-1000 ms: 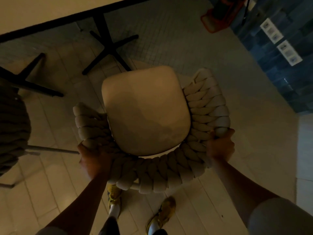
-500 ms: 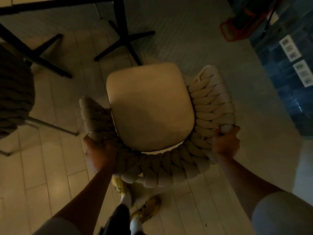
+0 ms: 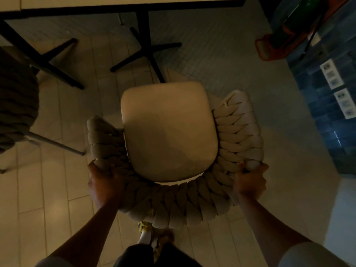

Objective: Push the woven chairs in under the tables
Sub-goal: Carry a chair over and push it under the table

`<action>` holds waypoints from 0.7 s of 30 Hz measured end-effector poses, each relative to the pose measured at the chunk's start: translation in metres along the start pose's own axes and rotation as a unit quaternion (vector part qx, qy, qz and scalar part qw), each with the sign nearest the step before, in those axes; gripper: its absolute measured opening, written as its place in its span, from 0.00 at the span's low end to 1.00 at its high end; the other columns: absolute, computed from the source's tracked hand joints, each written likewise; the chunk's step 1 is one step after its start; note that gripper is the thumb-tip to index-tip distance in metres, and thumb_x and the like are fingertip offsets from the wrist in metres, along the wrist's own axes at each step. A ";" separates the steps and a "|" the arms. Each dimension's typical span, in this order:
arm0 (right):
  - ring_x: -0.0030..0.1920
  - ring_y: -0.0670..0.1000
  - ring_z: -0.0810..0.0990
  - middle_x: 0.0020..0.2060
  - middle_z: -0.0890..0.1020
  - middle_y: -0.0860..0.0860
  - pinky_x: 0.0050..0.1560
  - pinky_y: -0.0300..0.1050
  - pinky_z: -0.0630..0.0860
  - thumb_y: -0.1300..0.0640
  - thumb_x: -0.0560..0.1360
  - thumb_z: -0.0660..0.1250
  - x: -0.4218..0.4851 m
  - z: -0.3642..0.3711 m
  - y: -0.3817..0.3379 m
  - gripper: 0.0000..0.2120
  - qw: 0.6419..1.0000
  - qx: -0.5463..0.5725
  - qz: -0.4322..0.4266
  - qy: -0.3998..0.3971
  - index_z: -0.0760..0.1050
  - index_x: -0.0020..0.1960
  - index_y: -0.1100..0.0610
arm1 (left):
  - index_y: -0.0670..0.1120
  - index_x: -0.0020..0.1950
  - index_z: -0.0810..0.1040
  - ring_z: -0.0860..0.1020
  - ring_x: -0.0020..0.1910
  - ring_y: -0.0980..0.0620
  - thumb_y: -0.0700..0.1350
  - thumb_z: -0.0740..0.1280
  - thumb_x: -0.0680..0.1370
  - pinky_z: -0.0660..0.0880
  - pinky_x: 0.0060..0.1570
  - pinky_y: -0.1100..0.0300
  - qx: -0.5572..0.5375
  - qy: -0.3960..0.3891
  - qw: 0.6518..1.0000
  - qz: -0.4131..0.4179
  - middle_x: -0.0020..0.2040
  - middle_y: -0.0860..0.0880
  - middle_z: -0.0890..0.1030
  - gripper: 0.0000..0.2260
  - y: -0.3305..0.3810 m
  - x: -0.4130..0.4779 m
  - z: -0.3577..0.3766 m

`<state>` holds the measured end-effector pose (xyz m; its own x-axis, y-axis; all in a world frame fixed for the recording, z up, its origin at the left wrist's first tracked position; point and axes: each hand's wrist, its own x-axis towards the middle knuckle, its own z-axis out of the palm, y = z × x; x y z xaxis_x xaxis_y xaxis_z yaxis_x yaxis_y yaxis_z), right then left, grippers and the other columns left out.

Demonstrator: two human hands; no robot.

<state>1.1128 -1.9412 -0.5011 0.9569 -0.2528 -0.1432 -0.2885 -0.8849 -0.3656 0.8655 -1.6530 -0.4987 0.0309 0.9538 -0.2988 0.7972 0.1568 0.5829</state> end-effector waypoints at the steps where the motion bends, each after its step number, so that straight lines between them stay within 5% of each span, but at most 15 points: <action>1: 0.47 0.70 0.82 0.47 0.82 0.69 0.41 0.53 0.70 0.46 0.82 0.65 0.001 0.000 0.000 0.26 1.000 -0.002 0.003 -0.002 0.63 0.70 0.62 | 0.55 0.69 0.64 0.82 0.48 0.37 0.53 0.68 0.80 0.81 0.46 0.35 0.005 0.000 1.000 -0.003 0.54 0.41 0.81 0.20 -0.001 0.001 0.001; 11: 0.48 0.71 0.82 0.46 0.82 0.68 0.45 0.58 0.75 0.48 0.82 0.65 0.005 0.001 0.004 0.25 1.000 0.011 0.010 -0.015 0.63 0.69 0.64 | 0.47 0.70 0.64 0.80 0.42 0.39 0.55 0.66 0.81 0.79 0.39 0.45 0.051 0.033 0.997 0.040 0.52 0.37 0.81 0.22 -0.003 -0.004 0.004; 17: 0.53 0.70 0.81 0.53 0.82 0.68 0.51 0.59 0.75 0.51 0.82 0.64 0.006 0.003 0.014 0.26 0.999 0.038 -0.002 -0.025 0.62 0.73 0.65 | 0.46 0.70 0.63 0.76 0.44 0.43 0.54 0.63 0.83 0.71 0.42 0.47 0.110 0.077 0.986 0.098 0.59 0.37 0.79 0.20 -0.004 -0.015 0.006; 21: 0.58 0.69 0.80 0.58 0.81 0.67 0.56 0.61 0.76 0.51 0.82 0.62 0.008 0.005 0.019 0.31 0.998 0.053 -0.021 -0.039 0.57 0.78 0.64 | 0.49 0.81 0.51 0.72 0.67 0.34 0.46 0.65 0.79 0.78 0.53 0.37 0.129 0.078 0.983 0.102 0.80 0.39 0.61 0.33 -0.004 -0.037 0.019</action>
<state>1.1151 -1.9578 -0.5143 0.9637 -0.1820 -0.1954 -0.2546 -0.8470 -0.4667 0.8727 -1.6935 -0.5040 0.1292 0.9895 -0.0642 0.9113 -0.0929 0.4011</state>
